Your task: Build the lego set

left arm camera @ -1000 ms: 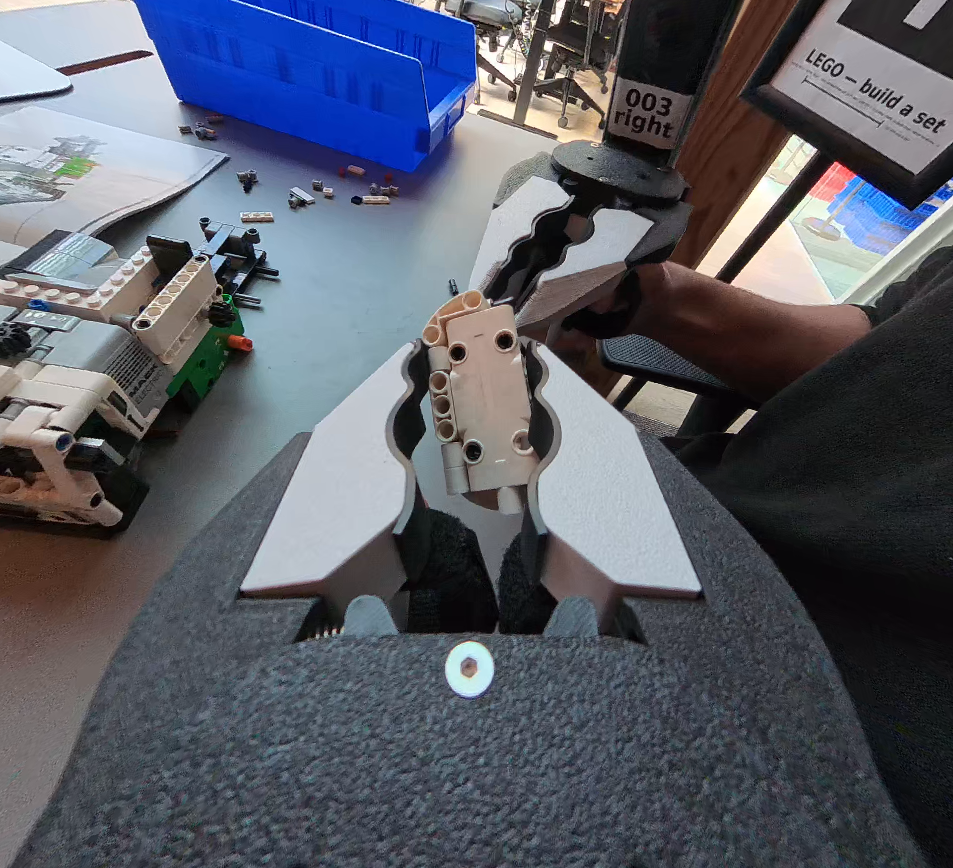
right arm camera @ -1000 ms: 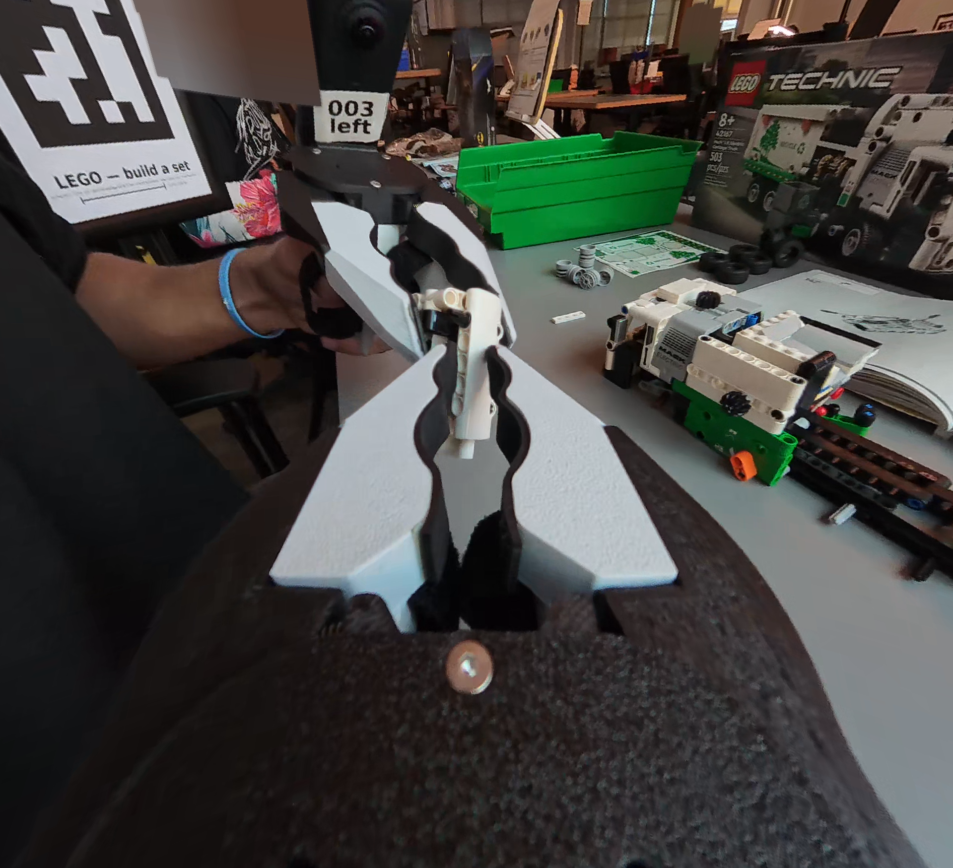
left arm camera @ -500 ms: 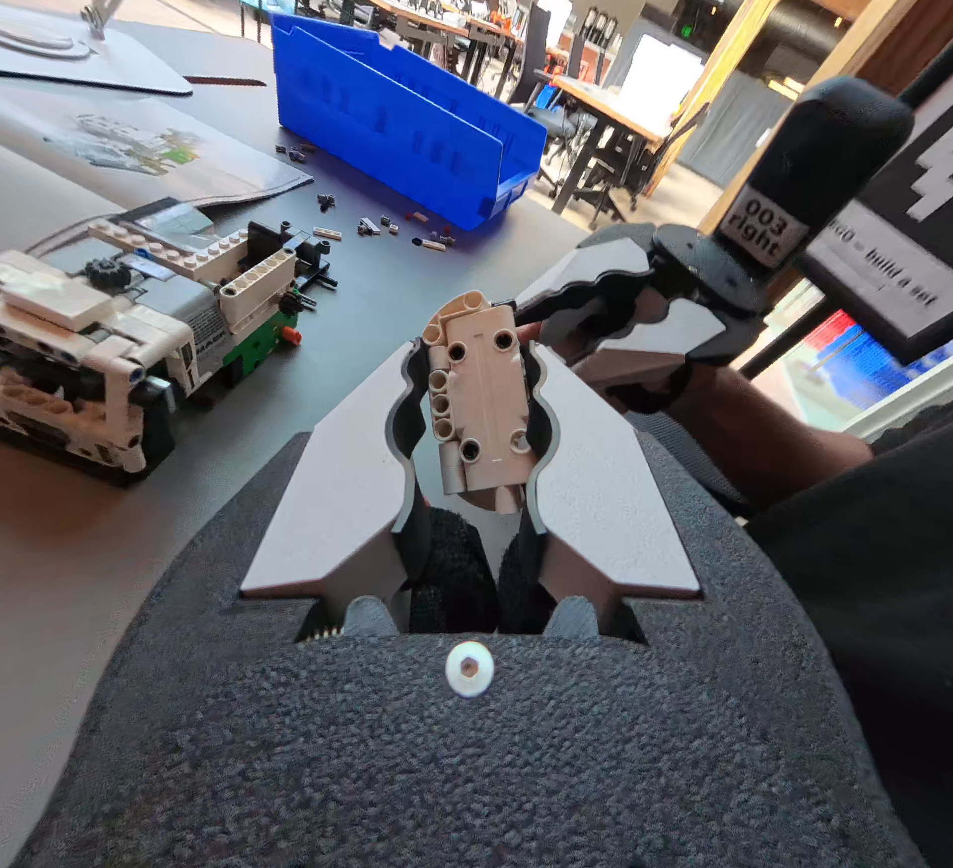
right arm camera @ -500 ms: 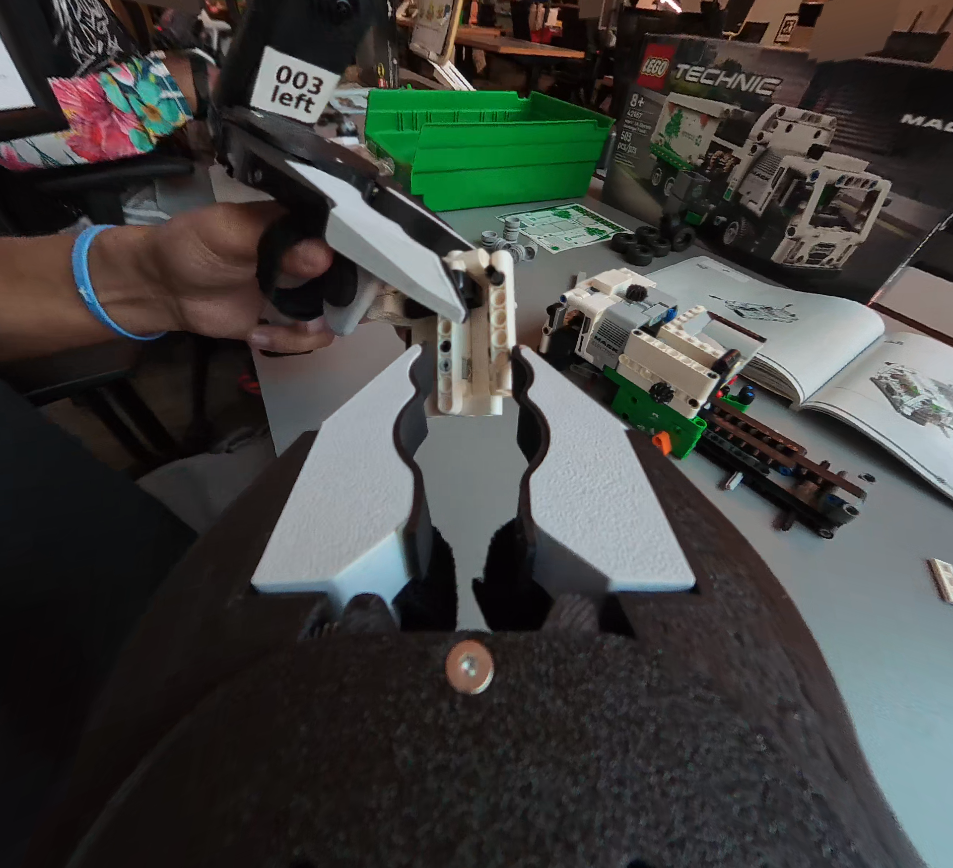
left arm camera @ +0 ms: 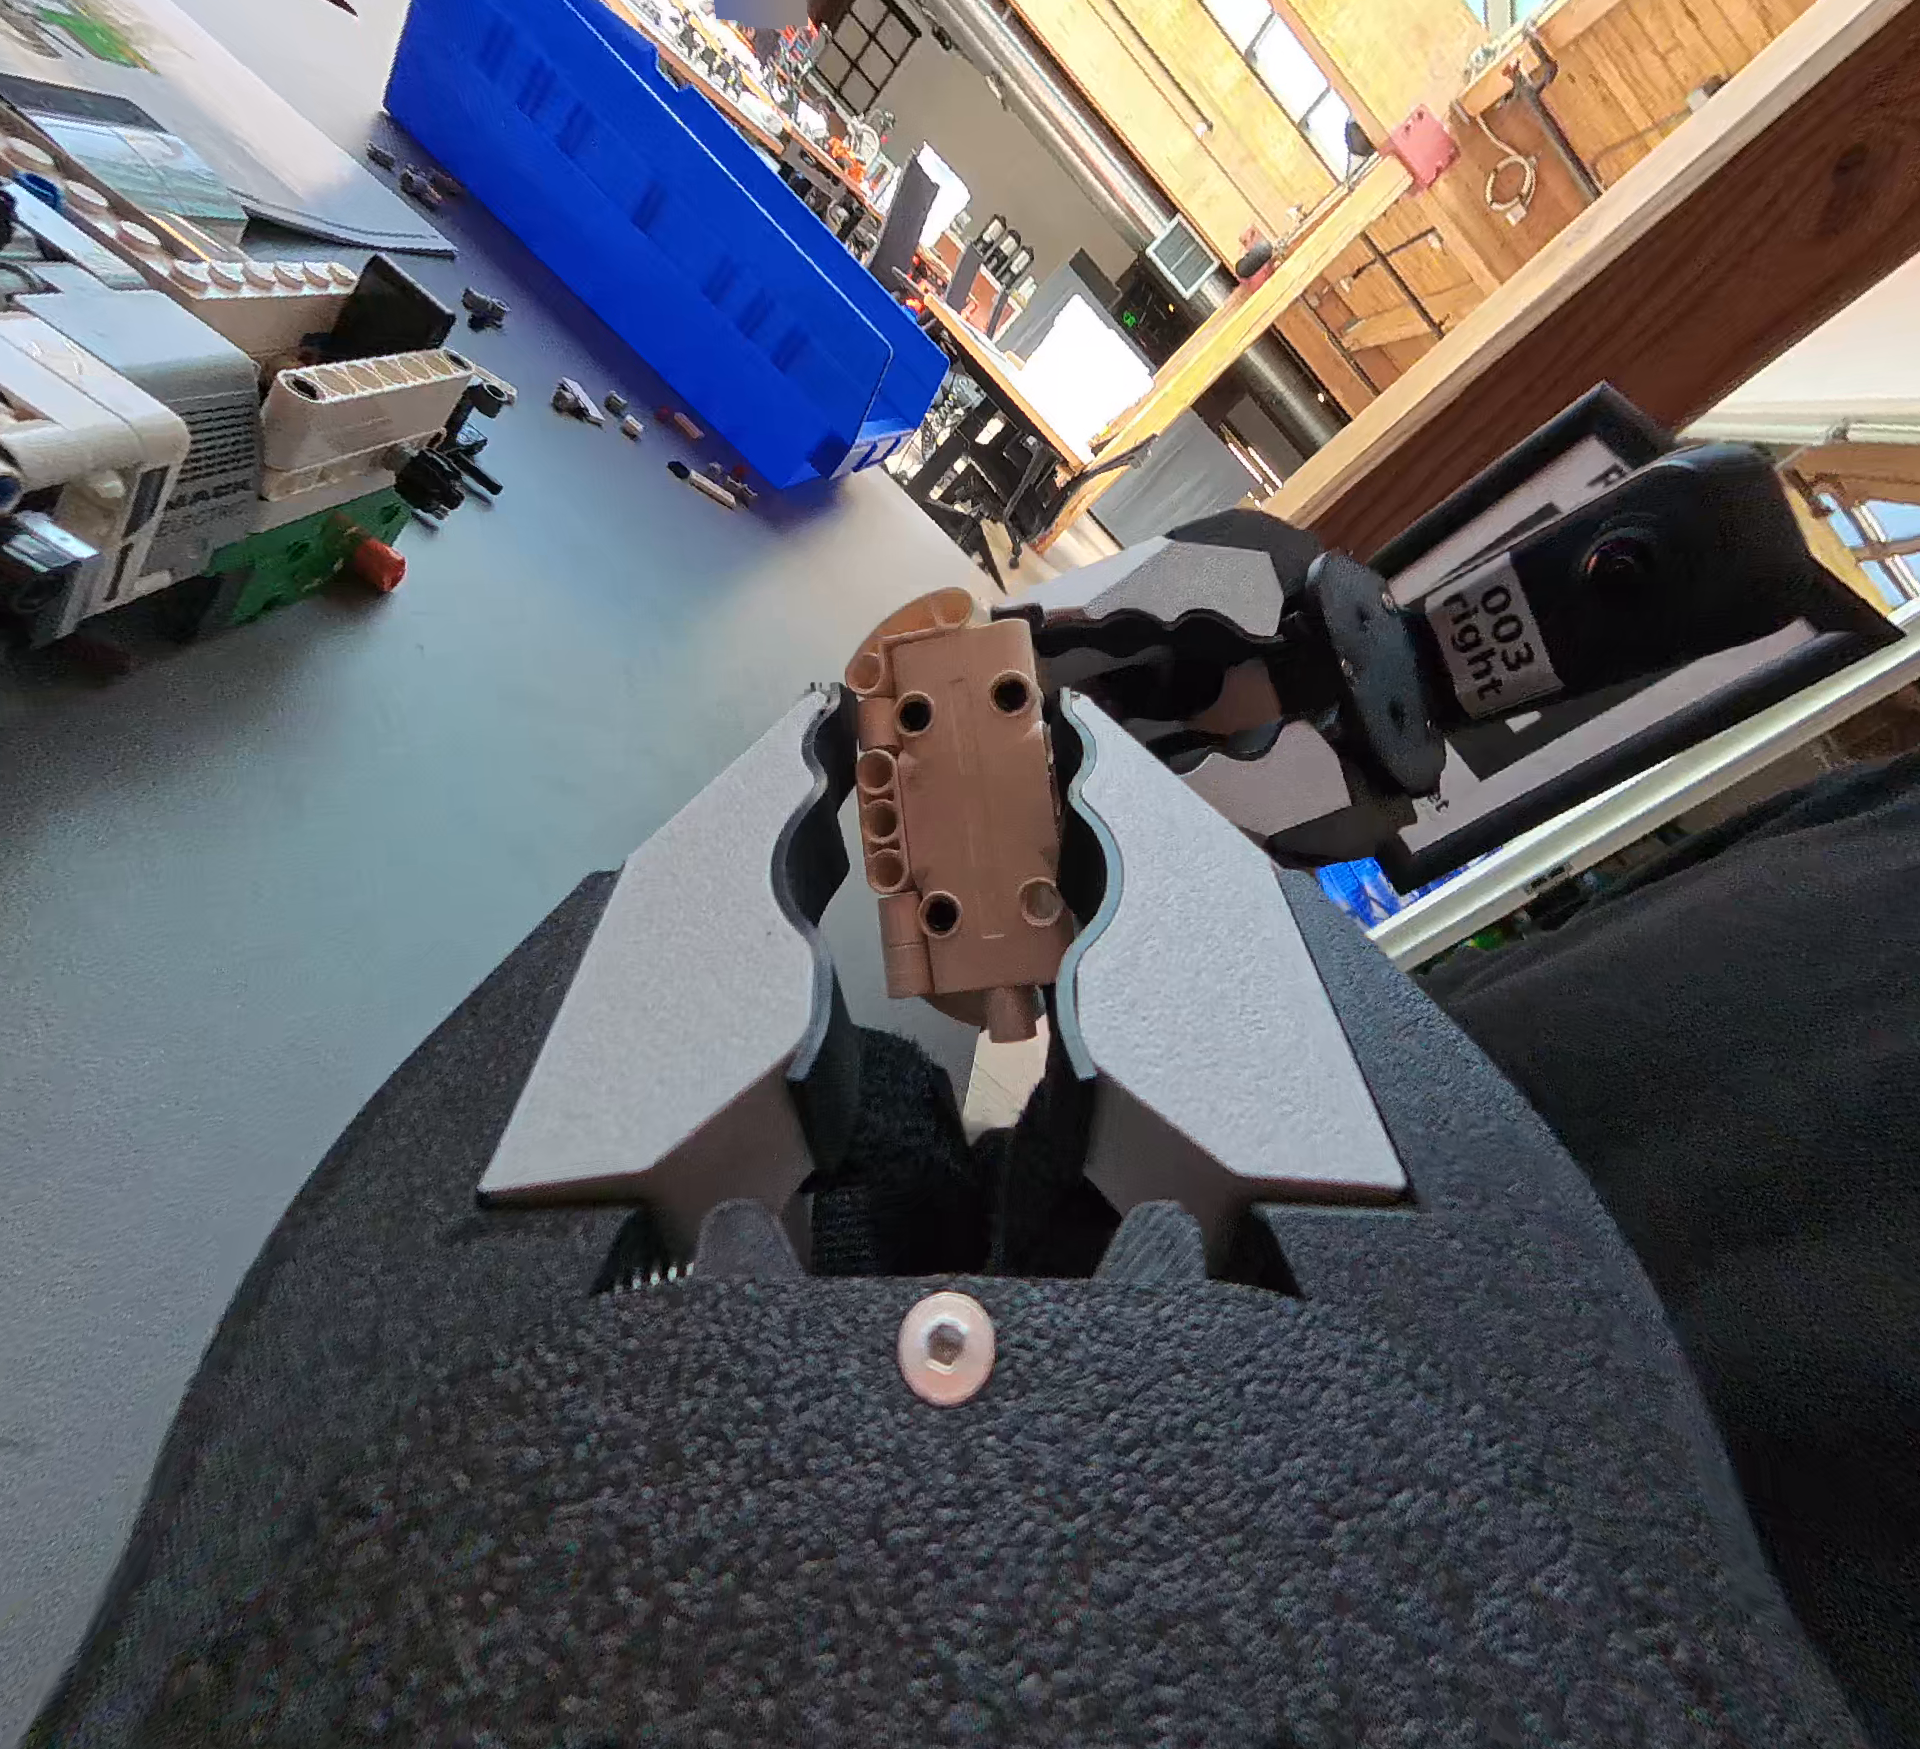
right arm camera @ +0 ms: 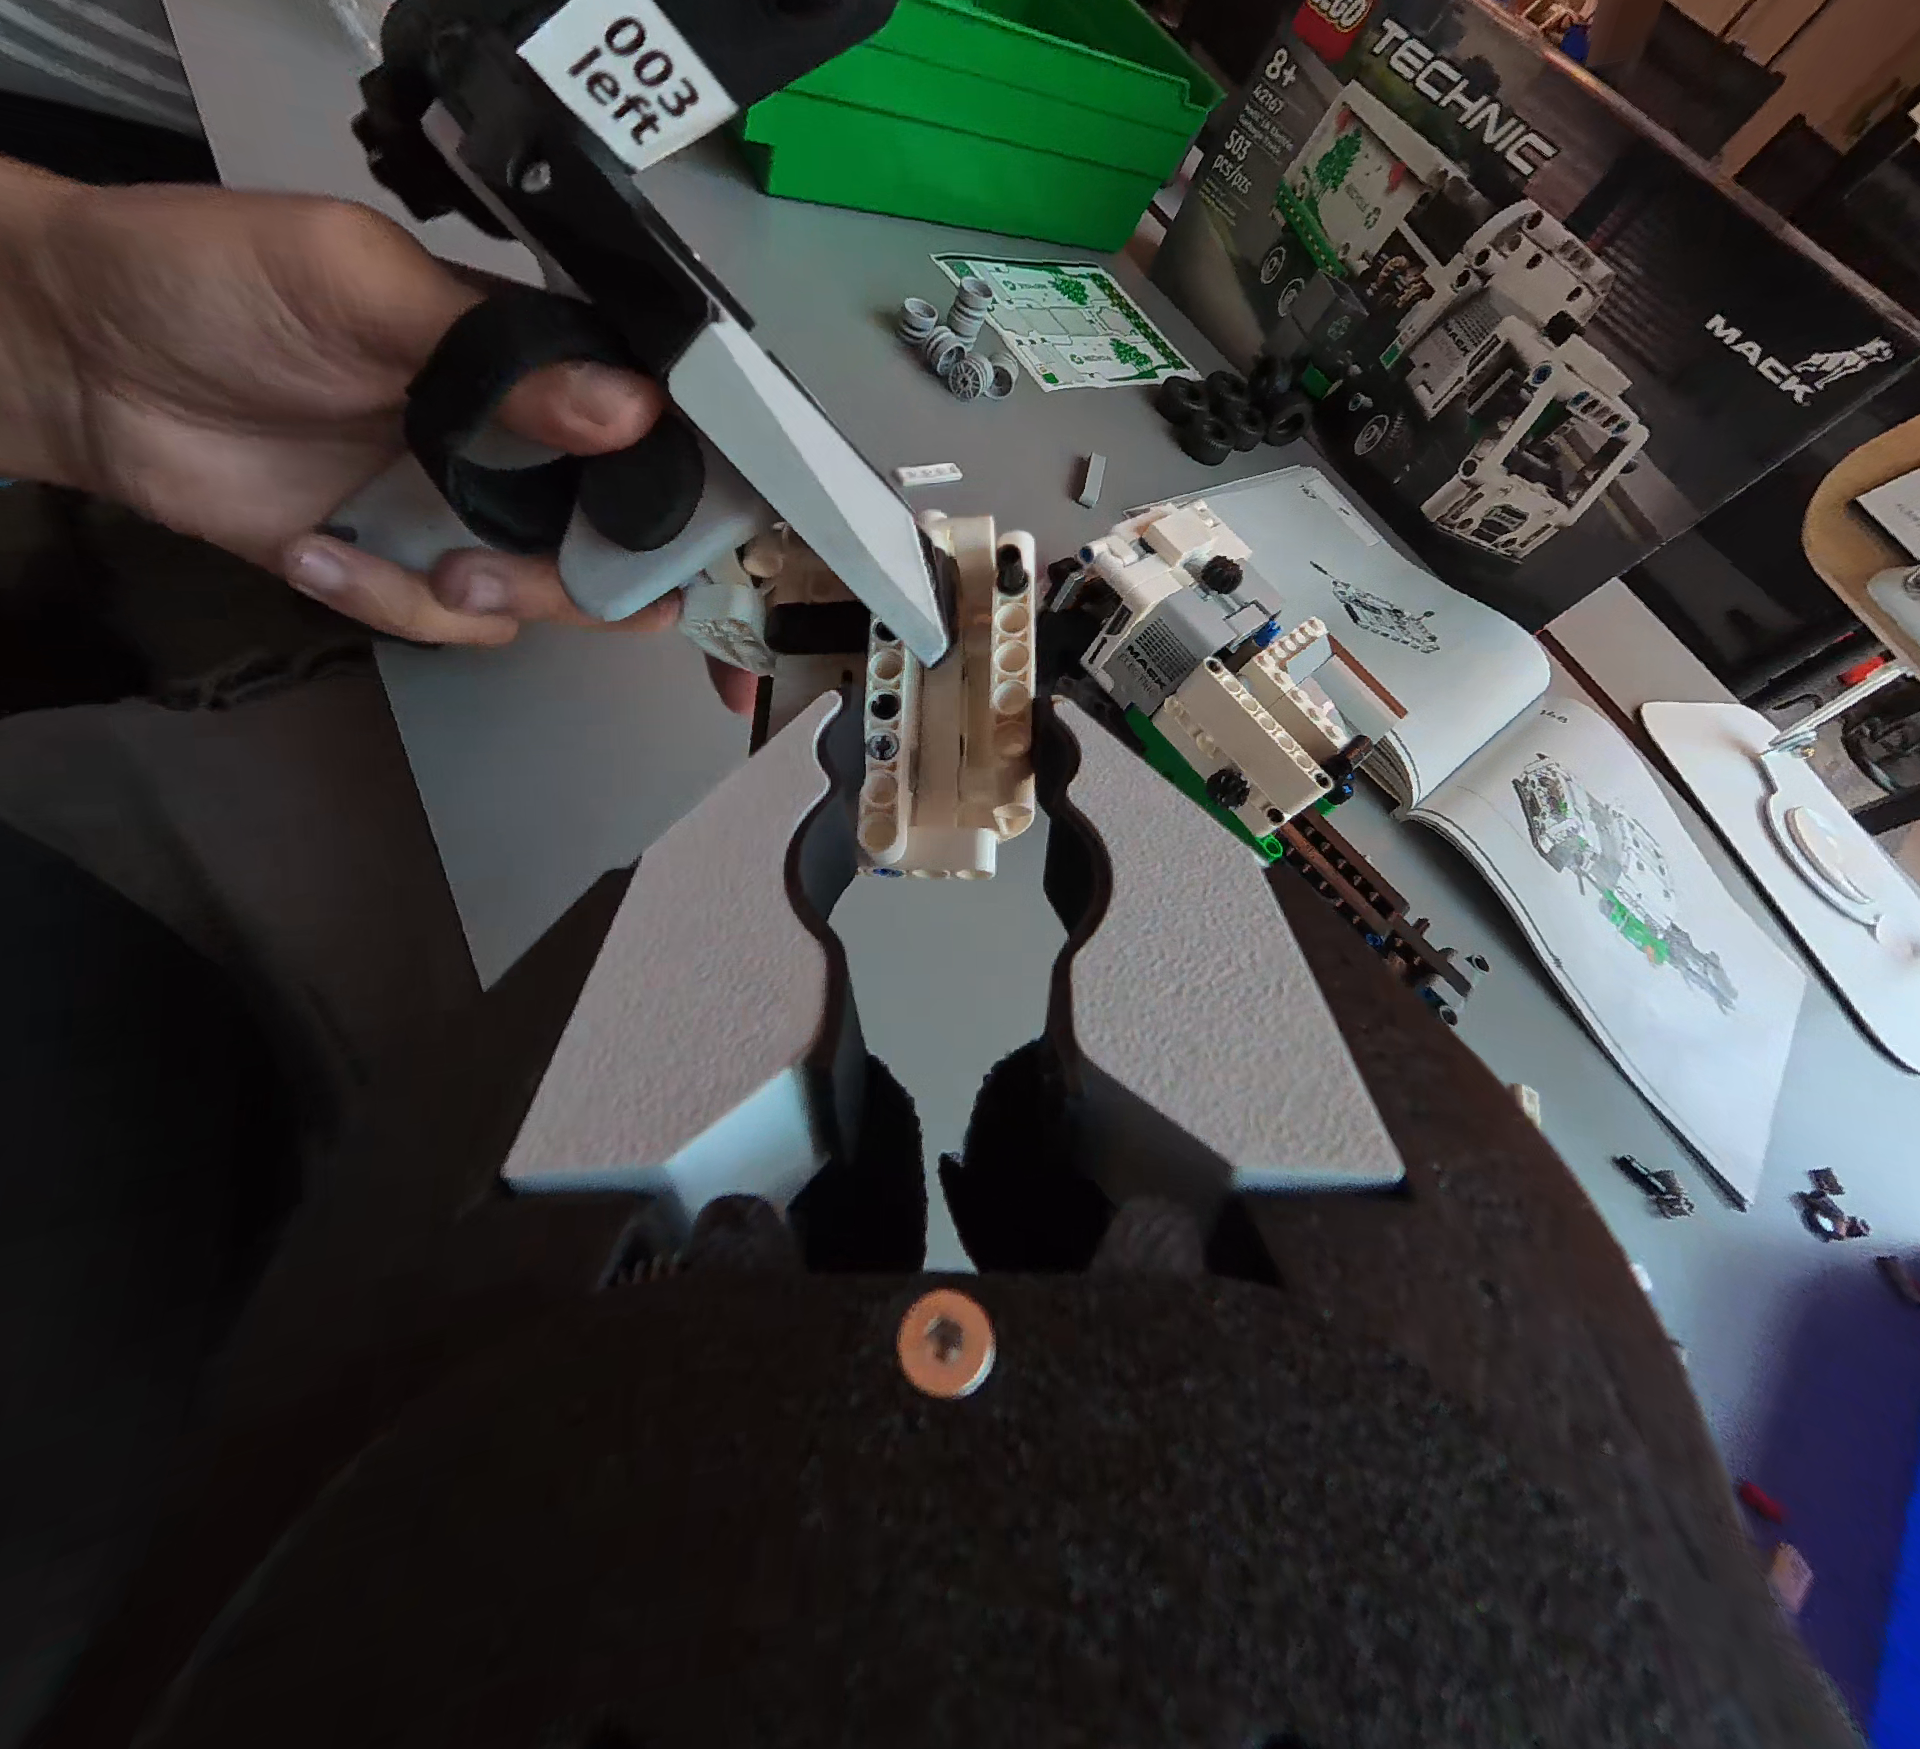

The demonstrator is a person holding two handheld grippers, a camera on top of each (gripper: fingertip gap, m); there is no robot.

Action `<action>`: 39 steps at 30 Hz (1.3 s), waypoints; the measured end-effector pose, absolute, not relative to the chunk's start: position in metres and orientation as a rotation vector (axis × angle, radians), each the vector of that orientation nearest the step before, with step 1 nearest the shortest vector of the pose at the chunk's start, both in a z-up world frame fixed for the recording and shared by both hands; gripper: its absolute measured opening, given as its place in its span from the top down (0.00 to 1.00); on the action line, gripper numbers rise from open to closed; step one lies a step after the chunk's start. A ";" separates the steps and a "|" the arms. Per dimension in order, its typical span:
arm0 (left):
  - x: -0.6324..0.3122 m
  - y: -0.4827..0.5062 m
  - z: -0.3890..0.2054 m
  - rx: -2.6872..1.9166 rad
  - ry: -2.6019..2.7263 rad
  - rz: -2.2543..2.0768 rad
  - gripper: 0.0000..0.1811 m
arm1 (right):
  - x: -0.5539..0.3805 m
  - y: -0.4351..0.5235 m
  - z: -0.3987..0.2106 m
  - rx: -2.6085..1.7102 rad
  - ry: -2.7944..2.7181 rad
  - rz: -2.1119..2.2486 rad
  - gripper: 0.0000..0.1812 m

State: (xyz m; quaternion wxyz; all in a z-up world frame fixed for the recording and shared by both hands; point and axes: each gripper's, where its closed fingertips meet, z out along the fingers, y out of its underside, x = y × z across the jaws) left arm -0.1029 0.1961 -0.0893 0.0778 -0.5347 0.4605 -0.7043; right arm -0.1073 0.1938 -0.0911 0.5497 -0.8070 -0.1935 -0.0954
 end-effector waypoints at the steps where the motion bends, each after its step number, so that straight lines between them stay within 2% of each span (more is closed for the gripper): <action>1: -0.104 0.194 -0.091 -1.603 1.412 -2.104 0.80 | -0.108 0.193 -0.092 -1.920 -0.481 -0.233 0.83; 9: -0.099 0.189 -0.097 -1.702 1.436 -2.096 0.81 | -0.102 0.188 -0.094 -1.891 -0.480 -0.126 0.82; 15: -0.094 0.203 -0.084 -1.634 1.191 -2.178 0.81 | -0.082 0.179 -0.090 -1.768 -0.027 0.446 0.78; 18: -0.096 0.200 -0.077 -1.577 1.111 -2.237 0.81 | -0.089 0.178 -0.083 -1.634 0.155 0.820 0.80; 22: -0.099 0.194 -0.072 -1.485 1.093 -2.248 0.81 | -0.097 0.179 -0.072 -1.475 0.256 1.073 0.87; 23: -0.100 0.193 -0.070 -1.458 1.103 -2.252 0.81 | -0.096 0.179 -0.072 -1.457 0.274 1.092 0.91; 31: -0.101 0.184 -0.089 -1.435 1.385 -1.990 0.81 | -0.092 0.178 -0.084 -1.582 0.248 0.902 0.93; 35: -0.097 0.192 -0.100 -1.382 1.531 -1.686 0.76 | -0.084 0.177 -0.101 -1.727 0.248 0.729 0.93; 39: -0.094 0.200 -0.102 -1.223 1.666 -1.321 0.78 | -0.076 0.171 -0.115 -1.884 0.205 0.515 0.93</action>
